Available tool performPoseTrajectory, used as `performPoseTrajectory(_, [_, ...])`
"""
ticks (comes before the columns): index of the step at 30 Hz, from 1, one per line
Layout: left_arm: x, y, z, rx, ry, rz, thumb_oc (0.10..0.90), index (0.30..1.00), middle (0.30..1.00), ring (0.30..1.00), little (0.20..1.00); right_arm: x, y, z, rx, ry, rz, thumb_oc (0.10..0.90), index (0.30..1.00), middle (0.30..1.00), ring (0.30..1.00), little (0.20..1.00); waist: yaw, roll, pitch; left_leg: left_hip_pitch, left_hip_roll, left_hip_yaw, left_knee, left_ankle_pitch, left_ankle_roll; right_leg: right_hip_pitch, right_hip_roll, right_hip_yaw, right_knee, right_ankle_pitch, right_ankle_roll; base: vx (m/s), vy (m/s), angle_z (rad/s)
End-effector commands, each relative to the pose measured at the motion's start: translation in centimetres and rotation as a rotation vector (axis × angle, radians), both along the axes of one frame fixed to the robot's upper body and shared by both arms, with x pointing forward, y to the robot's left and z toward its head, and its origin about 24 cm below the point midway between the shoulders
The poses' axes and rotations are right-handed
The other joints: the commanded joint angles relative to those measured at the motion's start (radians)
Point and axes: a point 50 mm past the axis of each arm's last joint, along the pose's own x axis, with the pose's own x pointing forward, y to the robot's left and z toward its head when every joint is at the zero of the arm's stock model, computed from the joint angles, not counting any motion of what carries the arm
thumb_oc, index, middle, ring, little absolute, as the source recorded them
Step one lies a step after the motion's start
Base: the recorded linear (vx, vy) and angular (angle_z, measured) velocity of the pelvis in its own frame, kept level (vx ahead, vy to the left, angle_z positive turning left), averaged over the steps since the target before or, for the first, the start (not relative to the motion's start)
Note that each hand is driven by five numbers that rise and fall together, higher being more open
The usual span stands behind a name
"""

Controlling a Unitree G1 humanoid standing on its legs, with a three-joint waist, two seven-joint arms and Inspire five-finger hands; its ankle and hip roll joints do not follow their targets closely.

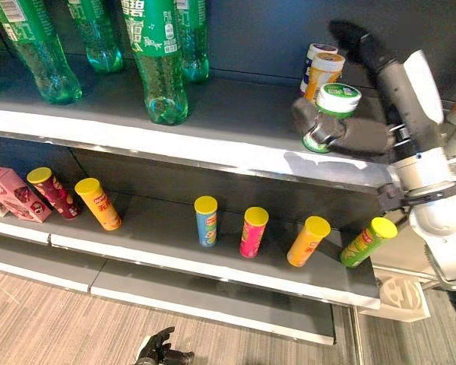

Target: Put the goods on the table back onto the shelves and tidy them up.

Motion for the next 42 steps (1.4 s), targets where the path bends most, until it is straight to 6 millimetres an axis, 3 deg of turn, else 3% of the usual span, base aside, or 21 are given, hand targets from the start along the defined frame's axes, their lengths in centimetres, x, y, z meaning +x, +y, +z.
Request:
performPoseTrajectory(1, [3.9, 0.2, 1.7, 0.025, -0.131, -0.086, 0.800, 0.900, 0.900, 0.900, 0.900, -4.7, -2.6, 8.6, 0.227, -0.468, 0.067, 0.800, 0.900, 0.900, 0.900, 0.900, 0.015, -0.042, -0.006, 0.109, -0.034, 0.021, 0.007, -0.204, -0.014, -0.018, -0.007, 0.054, 0.076, -0.025, 0.053, -0.02, 0.012, -0.09])
performPoseTrajectory(7, [5.4, 0.2, 2.3, 0.042, -0.168, -0.147, 0.800, 0.900, 0.900, 0.900, 0.900, -8.0, -4.6, 11.5, 0.227, -0.602, 0.034, 0.800, 0.900, 0.900, 0.900, 0.900, -0.054, -0.064, 0.002, 0.108, -0.024, 0.069, 0.007, -0.212, -0.014, -0.084, -0.003, 0.112, 0.140, -0.006, 0.060, -0.02, 0.039, -0.27])
performPoseTrajectory(8, [5.8, -0.1, 2.5, 0.039, -0.178, -0.170, 0.800, 0.900, 0.900, 0.900, 0.900, -8.9, -5.0, 12.1, 0.230, -0.639, 0.026, 0.800, 0.900, 0.900, 0.900, 0.900, -0.086, -0.070, 0.005, 0.111, -0.020, 0.084, 0.007, -0.214, -0.014, -0.098, -0.001, 0.124, 0.153, 0.000, 0.061, -0.01, 0.053, -0.39])
performPoseTrajectory(9, [5.9, -0.2, 2.5, 0.040, -0.179, -0.173, 0.800, 0.900, 0.900, 0.900, 0.900, -9.0, -5.2, 12.1, 0.230, -0.641, 0.023, 0.800, 0.900, 0.900, 0.900, 0.900, -0.081, -0.070, 0.005, 0.111, -0.020, 0.086, 0.007, -0.214, -0.014, -0.101, -0.002, 0.126, 0.155, 0.000, 0.061, 0.01, 0.043, -0.26])
performPoseTrajectory(14, [6.6, 0.1, 2.9, 0.065, -0.185, -0.230, 0.800, 0.900, 0.900, 0.900, 0.900, -11.8, -6.2, 13.2, 0.211, -0.758, -0.043, 0.800, 0.900, 0.900, 0.900, 0.900, -0.161, -0.072, -0.001, 0.115, 0.010, 0.125, 0.007, -0.222, -0.034, -0.132, 0.015, 0.154, 0.114, 0.049, 0.063, 0.00, -0.019, -0.27])
performPoseTrajectory(18, [7.0, 0.4, 3.2, 0.071, -0.199, -0.238, 0.800, 0.900, 0.900, 0.900, 0.900, -12.6, -6.4, 13.7, 0.175, -0.783, -0.099, 0.800, 0.900, 0.900, 0.900, 0.900, -0.181, -0.067, -0.005, 0.109, 0.035, 0.182, 0.007, -0.202, -0.045, -0.139, 0.009, 0.098, 0.082, 0.078, 0.063, -0.05, -0.016, -0.55])
performPoseTrajectory(20, [7.2, 0.9, 3.5, 0.077, -0.209, -0.226, 0.800, 0.900, 0.900, 0.900, 0.900, -12.7, -6.9, 13.8, 0.175, -0.782, -0.135, 0.800, 0.900, 0.900, 0.900, 0.900, -0.193, -0.061, -0.001, 0.099, 0.057, 0.228, 0.007, -0.183, -0.043, -0.134, 0.007, 0.058, 0.106, 0.048, 0.063, -0.21, 0.034, -1.11])
performPoseTrajectory(21, [7.1, 1.6, 3.7, 0.085, -0.212, -0.213, 0.800, 0.900, 0.900, 0.900, 0.900, -12.4, -7.5, 13.6, 0.180, -0.759, -0.177, 0.800, 0.900, 0.900, 0.900, 0.900, -0.197, -0.062, 0.003, 0.097, 0.076, 0.279, 0.007, -0.167, -0.037, -0.125, 0.004, 0.043, 0.163, 0.004, 0.063, -0.24, 0.087, -0.92])
performPoseTrajectory(25, [6.6, 2.4, 3.8, 0.086, -0.207, -0.188, 0.800, 0.900, 0.900, 0.900, 0.900, -11.1, -8.7, 12.5, 0.201, -0.666, -0.229, 0.800, 0.900, 0.900, 0.900, 0.900, -0.184, -0.068, -0.002, 0.110, 0.093, 0.368, 0.009, -0.151, -0.026, -0.108, -0.019, 0.036, 0.258, -0.033, 0.056, -0.15, 0.016, -1.34])
performPoseTrajectory(28, [6.8, 3.0, 4.2, 0.085, -0.230, -0.170, 0.800, 0.900, 0.900, 0.900, 0.900, -9.2, -10.5, 10.2, 0.248, -0.521, -0.279, 0.800, 0.900, 0.900, 0.900, 0.900, -0.171, -0.082, -0.022, 0.105, 0.120, 0.452, 0.015, -0.116, -0.025, -0.068, -0.052, 0.008, 0.307, 0.023, 0.063, -0.15, -0.164, -0.98])
performPoseTrajectory(29, [7.0, 3.0, 4.4, 0.086, -0.240, -0.171, 0.800, 0.900, 0.900, 0.900, 0.900, -9.0, -11.3, 9.6, 0.271, -0.488, -0.308, 0.800, 0.900, 0.900, 0.900, 0.900, -0.169, -0.093, -0.030, 0.098, 0.124, 0.462, 0.018, -0.105, -0.030, -0.052, -0.042, 0.020, 0.283, 0.036, 0.063, -0.13, -0.248, -0.94])
performPoseTrajectory(32, [7.3, 3.2, 4.7, 0.096, -0.246, -0.188, 0.800, 0.900, 0.900, 0.900, 0.900, -9.3, -12.8, 8.9, 0.296, -0.443, -0.365, 0.800, 0.900, 0.900, 0.900, 0.900, -0.156, -0.113, -0.041, 0.093, 0.137, 0.464, 0.022, -0.072, -0.048, -0.014, -0.008, 0.044, 0.172, -0.004, 0.063, -0.04, -0.143, -0.68])
performPoseTrajectory(34, [7.2, 3.2, 4.6, 0.092, -0.243, -0.176, 0.800, 0.900, 0.900, 0.900, 0.900, -9.7, -13.7, 8.4, 0.337, -0.437, -0.378, 0.800, 0.900, 0.900, 0.900, 0.900, -0.139, -0.123, -0.045, 0.100, 0.178, 0.475, 0.026, -0.033, -0.078, 0.003, 0.029, 0.048, 0.101, -0.081, 0.050, -0.09, -0.308, -0.24])
performPoseTrajectory(35, [7.0, 3.0, 4.4, 0.081, -0.242, -0.163, 0.800, 0.900, 0.900, 0.900, 0.900, -10.0, -14.1, 8.0, 0.344, -0.430, -0.386, 0.800, 0.900, 0.900, 0.900, 0.900, -0.133, -0.123, -0.043, 0.093, 0.222, 0.476, 0.038, 0.011, -0.109, 0.019, 0.073, 0.051, 0.057, -0.118, 0.028, -0.11, -0.393, -0.29])
performPoseTrajectory(39, [6.6, 2.6, 4.2, 0.055, -0.241, -0.142, 0.800, 0.900, 0.900, 0.900, 0.900, -10.6, -14.9, 7.6, 0.366, -0.429, -0.407, 0.800, 0.900, 0.900, 0.900, 0.900, -0.114, -0.129, -0.012, 0.072, 0.325, 0.455, 0.085, 0.086, -0.169, 0.057, 0.169, 0.055, 0.005, -0.180, -0.017, -0.12, -0.345, -0.05])
performPoseTrajectory(40, [6.4, 2.7, 4.2, 0.055, -0.239, -0.137, 0.800, 0.900, 0.900, 0.900, 0.900, -10.4, -15.2, 6.9, 0.392, -0.412, -0.404, 0.800, 0.900, 0.900, 0.900, 0.900, -0.098, -0.137, 0.012, 0.059, 0.375, 0.432, 0.143, 0.096, -0.178, 0.074, 0.199, 0.061, 0.005, -0.200, -0.039, -0.17, -0.334, -0.19])
performPoseTrajectory(41, [6.3, 2.7, 4.2, 0.049, -0.244, -0.124, 0.800, 0.900, 0.900, 0.900, 0.900, -9.8, -15.1, 6.3, 0.401, -0.387, -0.391, 0.800, 0.900, 0.900, 0.900, 0.900, -0.079, -0.139, 0.026, 0.047, 0.368, 0.381, 0.166, 0.074, -0.175, 0.074, 0.204, 0.073, 0.005, -0.208, -0.043, -0.12, -0.217, -0.21])
performPoseTrajectory(42, [6.3, 2.8, 4.2, 0.051, -0.245, -0.121, 0.800, 0.900, 0.900, 0.900, 0.900, -9.8, -15.0, 6.3, 0.402, -0.387, -0.390, 0.800, 0.900, 0.900, 0.900, 0.900, -0.081, -0.140, 0.027, 0.045, 0.371, 0.380, 0.173, 0.071, -0.175, 0.075, 0.204, 0.071, 0.005, -0.208, -0.044, -0.14, -0.134, -0.41])
